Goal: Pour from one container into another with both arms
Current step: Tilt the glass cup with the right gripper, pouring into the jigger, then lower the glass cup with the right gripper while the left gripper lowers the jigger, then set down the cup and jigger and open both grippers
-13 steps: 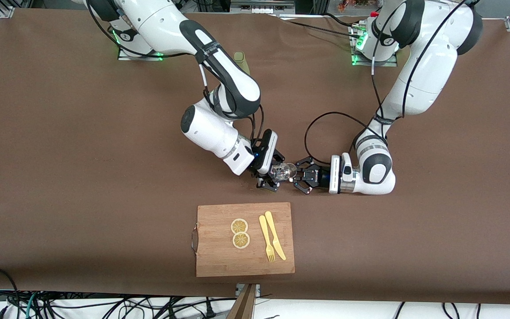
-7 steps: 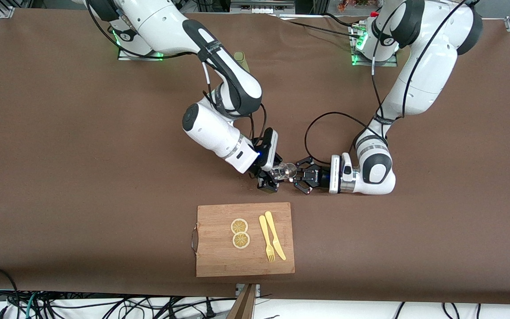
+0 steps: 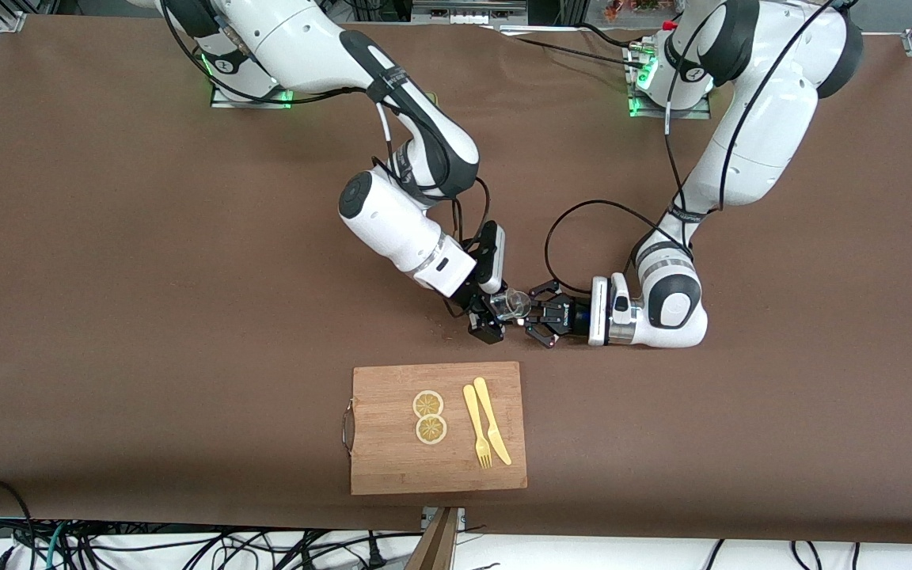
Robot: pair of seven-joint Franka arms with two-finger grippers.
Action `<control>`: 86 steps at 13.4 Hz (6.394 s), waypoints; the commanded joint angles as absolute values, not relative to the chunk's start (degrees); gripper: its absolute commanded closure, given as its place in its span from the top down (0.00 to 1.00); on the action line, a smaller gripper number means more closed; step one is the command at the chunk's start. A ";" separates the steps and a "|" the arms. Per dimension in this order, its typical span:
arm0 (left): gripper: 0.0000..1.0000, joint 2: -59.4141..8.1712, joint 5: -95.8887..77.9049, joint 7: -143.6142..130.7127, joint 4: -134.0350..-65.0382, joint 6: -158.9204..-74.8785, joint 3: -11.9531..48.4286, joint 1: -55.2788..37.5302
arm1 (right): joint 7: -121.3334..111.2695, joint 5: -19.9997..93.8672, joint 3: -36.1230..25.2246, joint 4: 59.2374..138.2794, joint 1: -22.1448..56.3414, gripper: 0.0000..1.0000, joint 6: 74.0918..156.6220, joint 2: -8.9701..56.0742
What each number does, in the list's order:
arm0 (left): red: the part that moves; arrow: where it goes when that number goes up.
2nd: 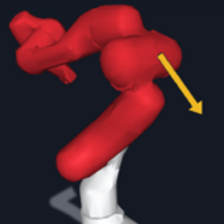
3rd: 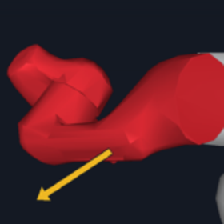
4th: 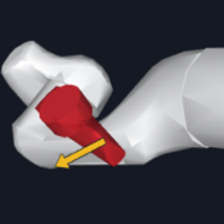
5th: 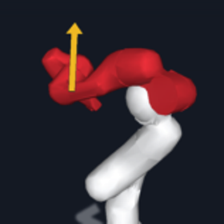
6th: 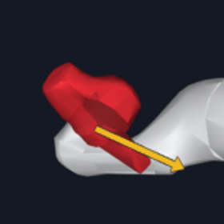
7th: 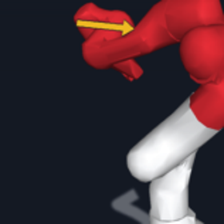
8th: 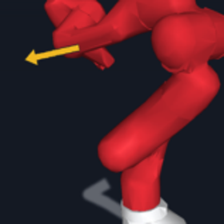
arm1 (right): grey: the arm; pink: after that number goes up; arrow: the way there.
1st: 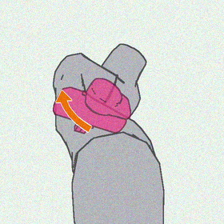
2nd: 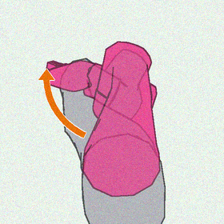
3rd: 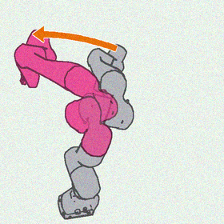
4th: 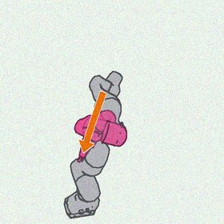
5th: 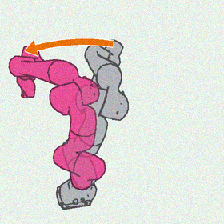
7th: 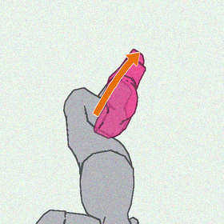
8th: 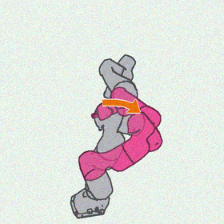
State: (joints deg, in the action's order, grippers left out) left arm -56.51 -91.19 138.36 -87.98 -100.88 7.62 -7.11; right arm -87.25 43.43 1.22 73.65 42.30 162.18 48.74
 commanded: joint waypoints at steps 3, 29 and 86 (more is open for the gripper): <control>0.00 -55.46 -90.53 141.33 -88.59 -102.48 7.82 -7.29 | -86.66 38.85 0.97 74.36 43.07 0.00 164.36 49.04; 0.00 -55.64 -90.00 142.12 -88.59 -102.22 6.95 -7.47 | -87.19 47.27 1.67 75.15 42.98 0.00 166.29 49.40; 1.00 -51.96 -51.09 110.03 -78.06 -74.88 -34.98 14.06 | -134.56 66.98 1.32 86.57 -17.31 1.00 96.86 58.71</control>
State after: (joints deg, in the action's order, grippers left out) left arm -56.21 -55.85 122.56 -79.35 -74.34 -34.67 14.83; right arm -134.25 68.41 0.65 85.57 -15.41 97.03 58.74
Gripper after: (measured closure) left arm 0.000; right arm 0.053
